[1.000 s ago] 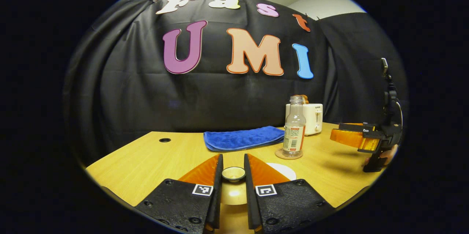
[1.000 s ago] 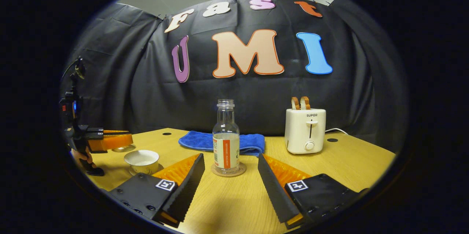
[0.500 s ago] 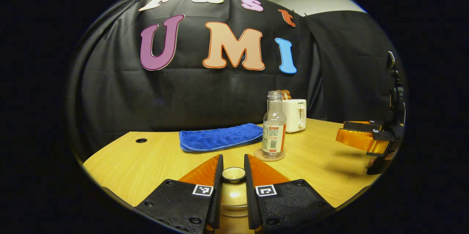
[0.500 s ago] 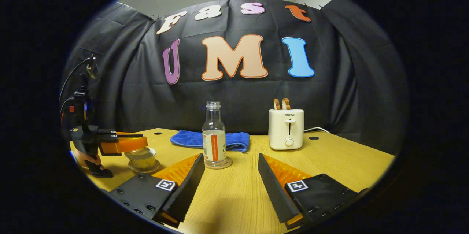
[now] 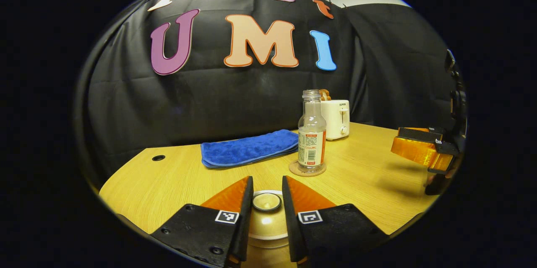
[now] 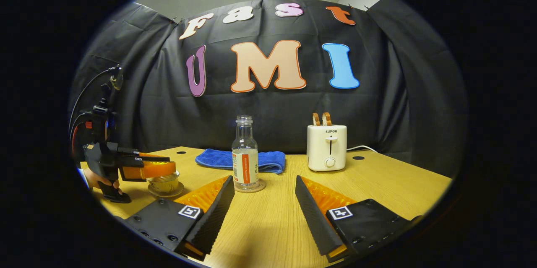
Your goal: Open the teacup lid with one hand, grasp the water bottle and pour water into the teacup with the other hand; after pouring, place the water bottle on the coaster and then close the teacup lid.
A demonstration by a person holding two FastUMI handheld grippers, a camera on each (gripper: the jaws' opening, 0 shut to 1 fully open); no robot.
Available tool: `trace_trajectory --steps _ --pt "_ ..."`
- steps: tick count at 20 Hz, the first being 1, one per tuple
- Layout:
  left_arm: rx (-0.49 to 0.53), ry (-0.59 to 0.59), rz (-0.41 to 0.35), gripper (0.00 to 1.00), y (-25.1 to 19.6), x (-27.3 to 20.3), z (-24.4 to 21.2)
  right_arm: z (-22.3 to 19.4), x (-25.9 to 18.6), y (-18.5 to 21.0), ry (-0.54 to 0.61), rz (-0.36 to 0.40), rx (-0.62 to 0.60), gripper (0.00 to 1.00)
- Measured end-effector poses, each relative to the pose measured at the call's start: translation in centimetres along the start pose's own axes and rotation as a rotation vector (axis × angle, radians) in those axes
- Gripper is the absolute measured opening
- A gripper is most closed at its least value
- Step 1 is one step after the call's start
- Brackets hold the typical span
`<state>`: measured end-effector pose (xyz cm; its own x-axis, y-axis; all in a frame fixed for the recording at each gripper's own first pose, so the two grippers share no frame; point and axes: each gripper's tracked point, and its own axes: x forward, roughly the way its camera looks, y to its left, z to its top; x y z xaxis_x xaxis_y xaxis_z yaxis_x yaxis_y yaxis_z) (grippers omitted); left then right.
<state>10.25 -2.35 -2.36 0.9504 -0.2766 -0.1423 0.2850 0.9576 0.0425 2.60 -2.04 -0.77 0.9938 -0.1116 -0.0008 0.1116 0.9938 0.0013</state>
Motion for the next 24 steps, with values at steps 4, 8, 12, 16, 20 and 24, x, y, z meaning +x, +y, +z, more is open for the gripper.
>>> trace_trajectory --steps 4,8,12,16,20,24 --pt "-0.008 -0.007 0.037 0.51 0.7 -0.3 0.1 0.0 0.0 -0.2 -0.001 -0.004 0.0 0.94" --pt "-0.037 -0.042 0.074 0.73 1.0 -1.4 0.5 -0.3 -0.1 0.2 -0.001 -0.007 0.0 0.94" --pt "-0.042 -0.058 0.136 0.96 1.3 -3.3 0.6 0.1 0.3 -0.8 -0.001 -0.014 -0.001 0.94" --pt "-0.05 -0.12 0.247 0.98 2.2 -5.8 1.3 0.1 0.3 -1.1 -0.002 -0.03 -0.002 0.94" --pt "-0.065 -0.125 0.309 0.98 3.1 -7.5 0.8 0.1 0.2 -1.5 -0.003 -0.044 -0.002 0.94" --pt "-0.071 -0.125 0.45 0.98 5.5 -9.6 0.7 0.8 -0.9 -1.6 -0.005 -0.085 -0.004 0.94"
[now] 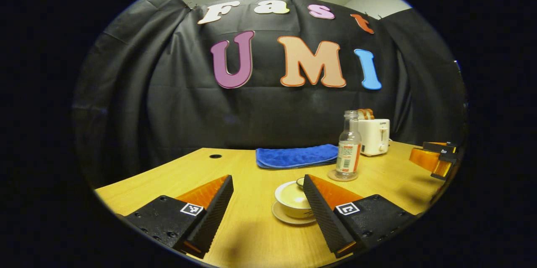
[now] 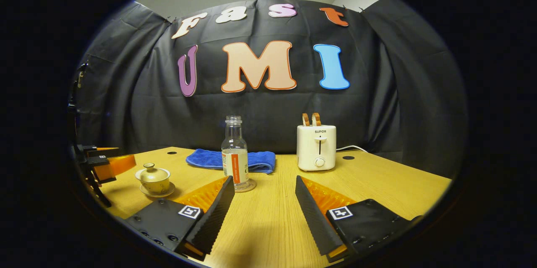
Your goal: Open the teacup lid with one hand, grasp the water bottle and pour water into the teacup with the other hand; after pouring, place the water bottle on the coaster and then close the teacup lid.
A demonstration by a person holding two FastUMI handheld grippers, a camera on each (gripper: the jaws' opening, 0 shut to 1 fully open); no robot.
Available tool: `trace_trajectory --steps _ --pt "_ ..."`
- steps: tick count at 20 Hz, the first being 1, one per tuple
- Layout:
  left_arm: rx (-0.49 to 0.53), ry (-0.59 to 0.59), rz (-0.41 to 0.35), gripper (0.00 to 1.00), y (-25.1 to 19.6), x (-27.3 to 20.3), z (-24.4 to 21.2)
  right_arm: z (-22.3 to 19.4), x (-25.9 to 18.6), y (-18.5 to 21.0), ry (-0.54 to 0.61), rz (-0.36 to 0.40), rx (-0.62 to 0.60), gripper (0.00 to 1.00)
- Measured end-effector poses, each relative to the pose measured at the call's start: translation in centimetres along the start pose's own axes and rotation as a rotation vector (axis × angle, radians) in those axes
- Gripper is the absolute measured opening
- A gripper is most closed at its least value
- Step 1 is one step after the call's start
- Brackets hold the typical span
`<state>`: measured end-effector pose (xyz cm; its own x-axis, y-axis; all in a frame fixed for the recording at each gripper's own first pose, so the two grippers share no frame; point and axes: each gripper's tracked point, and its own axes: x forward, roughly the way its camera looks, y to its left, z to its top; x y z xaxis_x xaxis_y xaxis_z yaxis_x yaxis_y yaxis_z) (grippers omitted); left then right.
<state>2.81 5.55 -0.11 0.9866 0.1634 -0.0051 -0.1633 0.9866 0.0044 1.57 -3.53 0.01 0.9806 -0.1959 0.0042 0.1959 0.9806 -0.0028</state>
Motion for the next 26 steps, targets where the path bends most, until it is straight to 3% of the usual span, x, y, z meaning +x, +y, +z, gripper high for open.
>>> trace_trajectory --steps 5,9,26 --pt "0.0 0.002 0.037 0.98 0.5 -0.3 -0.1 -0.3 0.0 -2.1 -0.004 -0.089 -0.003 0.94" --pt "0.001 0.001 0.09 0.98 1.7 -0.4 -0.2 -0.3 -0.1 -2.1 -0.005 -0.096 -0.004 0.94" --pt "0.001 -0.002 0.073 0.98 1.3 -0.3 -0.2 -0.8 0.3 -1.7 -0.005 -0.094 -0.004 0.94"
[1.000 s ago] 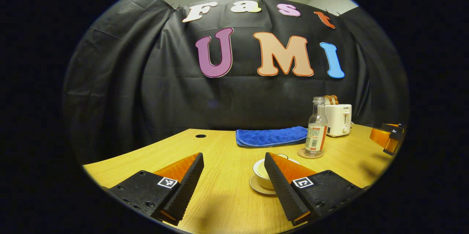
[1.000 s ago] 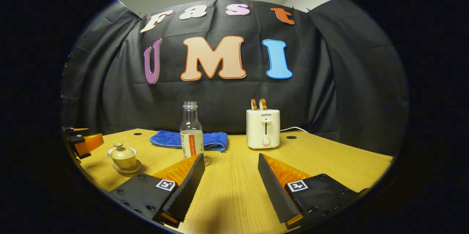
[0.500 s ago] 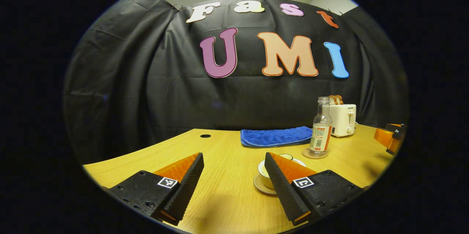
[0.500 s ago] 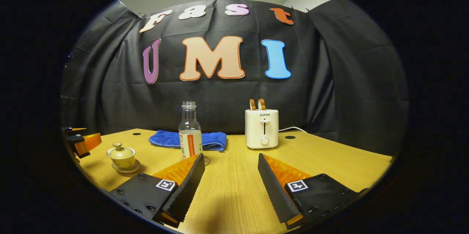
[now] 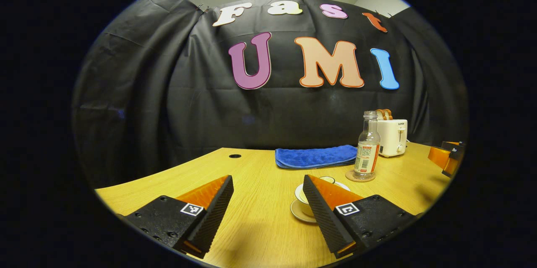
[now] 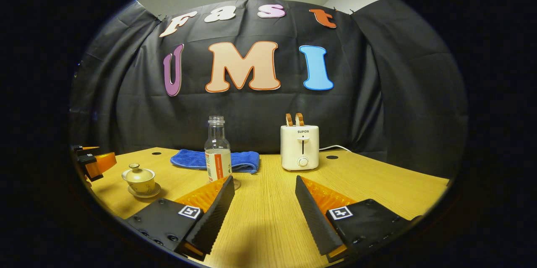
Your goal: Open the teacup lid with one hand, grasp the water bottle and pour water into the teacup with the other hand; after pouring, place the water bottle on the coaster and then close the teacup lid.
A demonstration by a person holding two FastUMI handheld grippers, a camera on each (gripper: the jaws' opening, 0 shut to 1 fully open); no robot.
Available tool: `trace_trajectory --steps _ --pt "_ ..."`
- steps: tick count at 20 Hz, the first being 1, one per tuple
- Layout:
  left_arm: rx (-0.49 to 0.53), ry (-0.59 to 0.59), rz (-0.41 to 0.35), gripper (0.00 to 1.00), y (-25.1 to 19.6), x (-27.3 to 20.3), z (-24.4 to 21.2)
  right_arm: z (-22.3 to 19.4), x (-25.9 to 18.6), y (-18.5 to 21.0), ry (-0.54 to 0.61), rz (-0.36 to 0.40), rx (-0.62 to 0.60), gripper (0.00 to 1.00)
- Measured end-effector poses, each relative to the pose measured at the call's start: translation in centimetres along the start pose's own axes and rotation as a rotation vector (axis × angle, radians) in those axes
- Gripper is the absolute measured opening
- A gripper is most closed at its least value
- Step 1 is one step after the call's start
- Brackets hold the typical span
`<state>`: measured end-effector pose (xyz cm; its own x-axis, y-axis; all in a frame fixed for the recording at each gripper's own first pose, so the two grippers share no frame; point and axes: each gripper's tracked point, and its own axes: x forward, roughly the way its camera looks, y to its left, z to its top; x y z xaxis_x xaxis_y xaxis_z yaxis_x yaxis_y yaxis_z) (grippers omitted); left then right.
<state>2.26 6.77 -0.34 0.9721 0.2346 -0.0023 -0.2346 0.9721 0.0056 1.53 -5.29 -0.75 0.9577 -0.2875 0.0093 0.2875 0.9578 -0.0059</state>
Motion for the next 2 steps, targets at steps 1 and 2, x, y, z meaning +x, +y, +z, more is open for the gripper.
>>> trace_trajectory --steps 1,2 --pt "-0.001 0.001 0.0 0.98 0.01 0.04 0.01 0.01 0.07 -0.04 0.0 0.0 0.0 0.94" --pt "-0.002 0.002 0.0 0.98 -0.02 0.08 -0.07 -0.01 0.07 -0.03 0.0 0.0 0.0 0.94"
